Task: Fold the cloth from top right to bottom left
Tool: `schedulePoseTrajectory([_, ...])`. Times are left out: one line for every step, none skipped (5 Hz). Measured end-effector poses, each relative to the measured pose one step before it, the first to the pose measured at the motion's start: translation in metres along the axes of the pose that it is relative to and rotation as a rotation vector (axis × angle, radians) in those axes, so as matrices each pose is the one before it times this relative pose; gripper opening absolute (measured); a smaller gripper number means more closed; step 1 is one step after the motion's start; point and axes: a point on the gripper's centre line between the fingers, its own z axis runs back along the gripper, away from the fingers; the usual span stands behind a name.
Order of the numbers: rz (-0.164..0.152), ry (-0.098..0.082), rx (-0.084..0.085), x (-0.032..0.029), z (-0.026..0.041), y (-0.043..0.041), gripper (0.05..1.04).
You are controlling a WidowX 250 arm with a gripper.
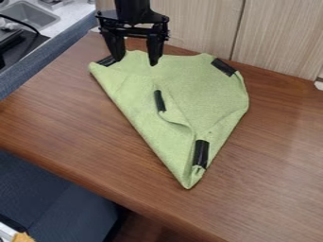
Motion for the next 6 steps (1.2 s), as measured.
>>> schedulePoseTrajectory([0.0068,0.0351,-0.0049,-0.00194,-0.01201,-0.00084,0.999])
schedulePoseTrajectory([0.0013,0.0004,-0.019,0.02089,-0.00542,-0.02207,0.999])
schedulePoseTrajectory([-0.0458,0.024,-0.0114,0.02148,-0.0147,-0.02572,0.999])
schedulePoseTrajectory([-0.02,-0.0079,-0.0287,0.02378,-0.01446,-0.02096,0.999])
schedulePoseTrajectory([-0.0389,0.0201,-0.0137,0.01548,-0.01874,-0.02227,0.999])
schedulePoseTrajectory([-0.0237,0.0088,-0.0123,0.00776,-0.01569,-0.01424,0.999])
